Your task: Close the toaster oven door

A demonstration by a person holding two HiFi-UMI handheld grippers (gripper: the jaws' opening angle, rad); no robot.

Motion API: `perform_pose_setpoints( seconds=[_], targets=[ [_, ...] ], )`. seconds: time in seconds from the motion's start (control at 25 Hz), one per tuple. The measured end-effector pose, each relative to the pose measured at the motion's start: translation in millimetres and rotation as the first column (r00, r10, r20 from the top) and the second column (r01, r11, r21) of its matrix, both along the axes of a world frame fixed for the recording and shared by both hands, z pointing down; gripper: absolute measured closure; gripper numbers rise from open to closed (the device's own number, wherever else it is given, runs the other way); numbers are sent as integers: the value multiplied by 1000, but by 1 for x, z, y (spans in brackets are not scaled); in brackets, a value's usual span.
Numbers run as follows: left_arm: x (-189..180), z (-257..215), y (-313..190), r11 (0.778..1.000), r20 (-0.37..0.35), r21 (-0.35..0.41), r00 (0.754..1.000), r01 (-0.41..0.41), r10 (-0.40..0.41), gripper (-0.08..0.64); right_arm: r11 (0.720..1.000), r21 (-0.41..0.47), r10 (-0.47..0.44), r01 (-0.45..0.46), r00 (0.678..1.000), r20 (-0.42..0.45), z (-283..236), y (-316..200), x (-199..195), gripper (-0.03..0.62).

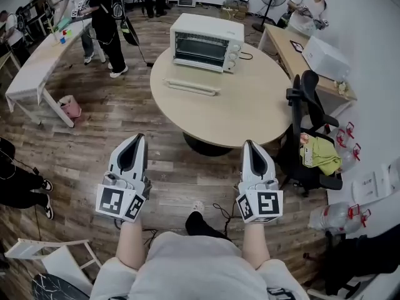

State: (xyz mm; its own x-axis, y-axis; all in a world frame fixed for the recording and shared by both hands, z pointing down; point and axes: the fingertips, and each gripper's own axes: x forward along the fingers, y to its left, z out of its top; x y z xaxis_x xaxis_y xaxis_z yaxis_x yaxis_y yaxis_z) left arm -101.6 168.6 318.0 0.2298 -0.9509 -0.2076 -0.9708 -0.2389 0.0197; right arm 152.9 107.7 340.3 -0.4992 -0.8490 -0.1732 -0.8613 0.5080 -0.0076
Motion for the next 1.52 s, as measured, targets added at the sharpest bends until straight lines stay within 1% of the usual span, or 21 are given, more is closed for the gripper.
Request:
perform_pose_setpoints(
  seconds=[0.28, 0.48, 0.76, 0.92, 1.24, 1.52],
  targets=[
    [6, -12, -70, 1000, 6, 8, 1000, 3, -3, 554, 1000, 18, -12, 13, 1000, -14, -13, -70, 3, 581],
    [16, -15, -111, 1000, 8, 17, 1000, 6, -6, 554, 999, 26, -20, 20, 1000, -15, -16, -110, 11, 581],
    [29, -15, -149, 999, 9, 30, 1000, 14, -14, 554, 999, 30, -31, 31, 1000, -2, -12, -151, 25, 580],
    [33, -13, -165, 1000, 4, 24, 1000, 16, -16, 554, 999, 24, -43, 43, 999, 4, -9, -168, 26, 581],
    [26, -11, -200, 1000, -6, 17, 1000, 8, -8, 554, 999, 12, -39, 39, 999, 16, -8, -201, 20, 581],
    [4, -12, -255, 999, -19, 27, 999, -26, 27, 554, 1000, 19, -1, 1, 1000, 20, -12, -247, 1, 581]
  ],
)
